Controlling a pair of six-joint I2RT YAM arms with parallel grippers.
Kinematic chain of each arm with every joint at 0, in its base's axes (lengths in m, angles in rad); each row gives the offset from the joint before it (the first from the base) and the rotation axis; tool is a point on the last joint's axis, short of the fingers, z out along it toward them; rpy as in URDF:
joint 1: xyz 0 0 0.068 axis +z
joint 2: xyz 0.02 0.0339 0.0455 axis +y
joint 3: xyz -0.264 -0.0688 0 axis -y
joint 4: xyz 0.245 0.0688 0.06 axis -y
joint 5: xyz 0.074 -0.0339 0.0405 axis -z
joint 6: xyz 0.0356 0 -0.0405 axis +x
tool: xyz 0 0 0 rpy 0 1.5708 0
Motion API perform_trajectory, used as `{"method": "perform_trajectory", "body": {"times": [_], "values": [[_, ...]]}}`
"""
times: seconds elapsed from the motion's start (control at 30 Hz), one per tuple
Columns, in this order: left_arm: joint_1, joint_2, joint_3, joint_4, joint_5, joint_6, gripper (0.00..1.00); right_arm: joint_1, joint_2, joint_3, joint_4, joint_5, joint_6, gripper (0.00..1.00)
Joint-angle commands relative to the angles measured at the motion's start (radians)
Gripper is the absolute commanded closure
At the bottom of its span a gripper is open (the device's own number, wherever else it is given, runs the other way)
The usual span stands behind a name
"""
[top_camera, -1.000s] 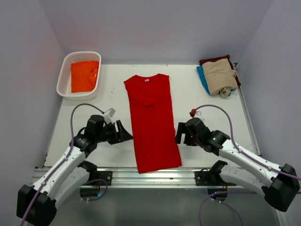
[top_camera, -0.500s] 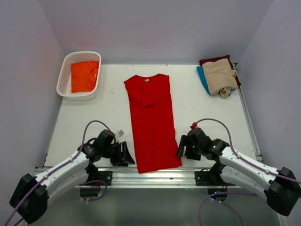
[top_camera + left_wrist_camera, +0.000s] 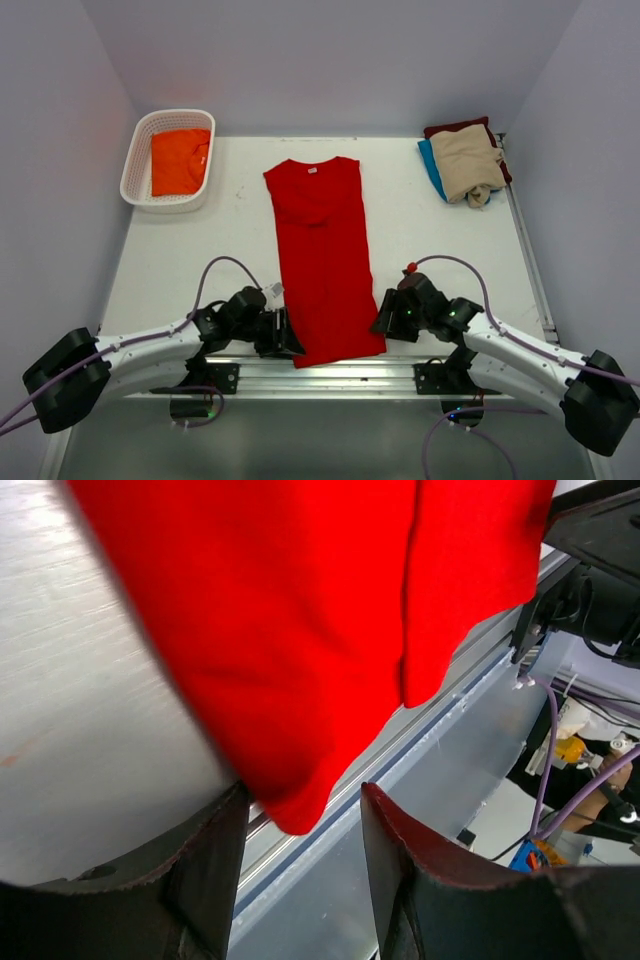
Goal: Fold and stack the t-shirts
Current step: Fold the tshirt
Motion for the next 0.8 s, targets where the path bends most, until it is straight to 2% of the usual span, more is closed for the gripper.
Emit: {"method": "perform_trajectory", "body": {"times": [0.0, 0.1, 0.27, 0.47, 0.57, 0.77], "values": [[-0.072, 0.036, -0.026, -0.002, 0.016, -0.085, 0.48, 0.0, 0.014, -0.025, 0.027, -0.036, 0.027, 0.44], [-0.12, 0.067, -0.024, 0.018, 0.002, -0.12, 0.5, 0.0, 0.004, -0.031, 0.019, -0.062, 0.031, 0.48], [-0.177, 0.098, -0.032, 0.038, -0.013, -0.16, 0.54, 0.0, -0.049, -0.043, -0.057, -0.099, 0.048, 0.61], [-0.209, 0.058, -0.059, 0.041, -0.037, -0.206, 0.59, 0.0, -0.178, -0.028, -0.198, -0.109, 0.047, 0.63], [-0.215, 0.05, -0.069, 0.047, -0.051, -0.217, 0.62, 0.0, -0.181, -0.052, -0.183, -0.114, 0.059, 0.64], [-0.229, 0.069, -0.073, 0.053, -0.056, -0.227, 0.67, 0.0, -0.102, -0.111, -0.021, -0.137, 0.088, 0.66]]}}
